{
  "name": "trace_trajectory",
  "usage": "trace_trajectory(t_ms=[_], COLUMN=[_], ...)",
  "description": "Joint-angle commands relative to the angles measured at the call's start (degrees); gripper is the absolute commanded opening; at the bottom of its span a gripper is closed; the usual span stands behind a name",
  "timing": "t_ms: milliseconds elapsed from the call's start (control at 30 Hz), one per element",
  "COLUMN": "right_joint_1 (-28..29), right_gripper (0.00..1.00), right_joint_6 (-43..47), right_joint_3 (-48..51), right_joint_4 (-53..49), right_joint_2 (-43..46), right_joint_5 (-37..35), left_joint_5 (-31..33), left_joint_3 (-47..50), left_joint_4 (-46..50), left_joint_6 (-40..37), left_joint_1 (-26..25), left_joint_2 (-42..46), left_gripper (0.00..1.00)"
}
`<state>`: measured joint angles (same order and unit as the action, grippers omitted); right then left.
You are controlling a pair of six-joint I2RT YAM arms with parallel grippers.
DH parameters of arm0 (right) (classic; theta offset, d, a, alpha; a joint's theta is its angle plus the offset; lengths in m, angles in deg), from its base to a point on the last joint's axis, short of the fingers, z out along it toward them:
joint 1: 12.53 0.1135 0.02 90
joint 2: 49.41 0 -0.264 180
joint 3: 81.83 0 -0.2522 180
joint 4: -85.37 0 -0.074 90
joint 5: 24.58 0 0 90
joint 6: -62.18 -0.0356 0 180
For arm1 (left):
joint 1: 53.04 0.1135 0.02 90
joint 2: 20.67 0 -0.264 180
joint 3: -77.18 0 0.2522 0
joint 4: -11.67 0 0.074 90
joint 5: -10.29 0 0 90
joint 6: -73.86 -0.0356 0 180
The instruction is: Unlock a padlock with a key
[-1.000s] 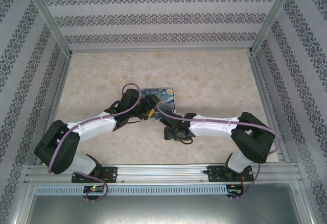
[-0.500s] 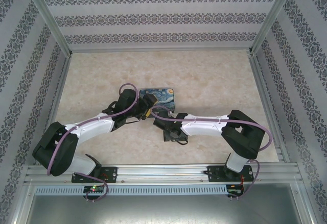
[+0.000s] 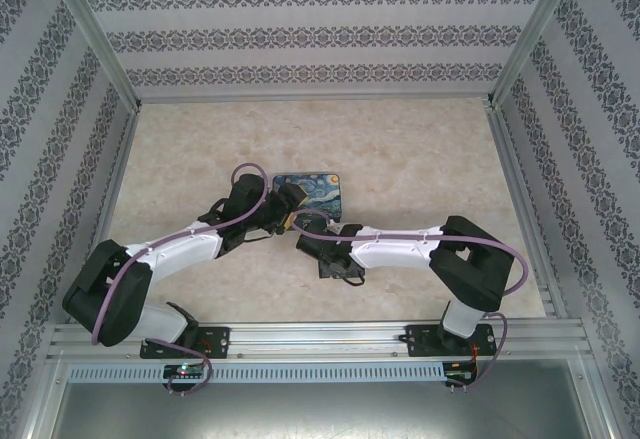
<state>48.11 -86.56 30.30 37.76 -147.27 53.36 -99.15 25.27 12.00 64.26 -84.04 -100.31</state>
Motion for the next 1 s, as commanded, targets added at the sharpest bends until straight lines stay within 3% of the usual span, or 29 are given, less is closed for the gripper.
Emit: trace_trajectory(t_ms=[0, 367, 967], right_joint_1=[1.4, 1.4, 0.4], right_gripper=[0.58, 0.50, 0.12], right_joint_6=[-1.6, -1.8, -0.6], right_joint_3=[2.4, 2.8, 4.7], right_joint_4=[2.6, 2.9, 4.2], right_joint_2=[-1.9, -1.7, 0.3], right_joint_5=[4.0, 3.7, 3.6], left_joint_5=[-0.4, -0.5, -0.5], left_joint_3=[0.6, 0.6, 0.1], left_joint_4=[-1.8, -1.8, -1.2], left_joint_6=[0.2, 0.2, 0.1], left_joint_1=[0.7, 0.6, 0.6], left_joint_2=[1.4, 1.3, 1.5], left_gripper=[0.69, 0.69, 0.69])
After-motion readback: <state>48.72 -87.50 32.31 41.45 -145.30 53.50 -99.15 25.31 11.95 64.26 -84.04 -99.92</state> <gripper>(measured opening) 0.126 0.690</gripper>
